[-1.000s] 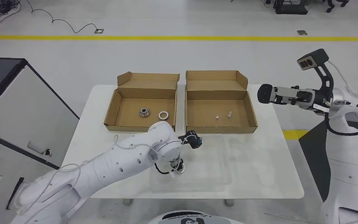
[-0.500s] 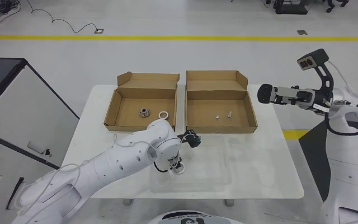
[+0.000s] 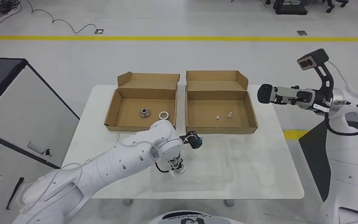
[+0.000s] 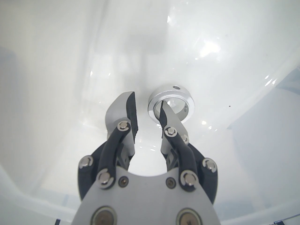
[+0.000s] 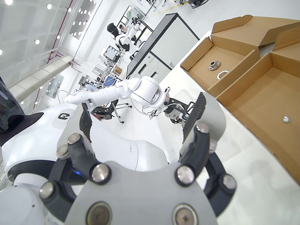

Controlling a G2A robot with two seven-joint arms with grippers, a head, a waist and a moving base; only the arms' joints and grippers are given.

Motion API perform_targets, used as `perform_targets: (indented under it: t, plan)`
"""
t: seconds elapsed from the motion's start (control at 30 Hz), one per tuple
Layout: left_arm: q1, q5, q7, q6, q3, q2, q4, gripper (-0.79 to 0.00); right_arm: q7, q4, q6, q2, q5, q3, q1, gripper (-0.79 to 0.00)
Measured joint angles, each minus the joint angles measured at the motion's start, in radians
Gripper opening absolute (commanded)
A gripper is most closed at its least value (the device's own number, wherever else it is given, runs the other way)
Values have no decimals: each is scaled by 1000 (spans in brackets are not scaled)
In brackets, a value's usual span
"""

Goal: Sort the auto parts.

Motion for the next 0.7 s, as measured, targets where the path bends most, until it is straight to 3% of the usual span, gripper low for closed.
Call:
perform_targets:
  t: [0.33,0.7]
  plan:
    - [7,27,0,1,-5,12,-43,-508,0,0,0,0,0,0,0,0]
    - [3,74,0,-142,5,31,-94,-511,0,0,0,0,0,0,0,0]
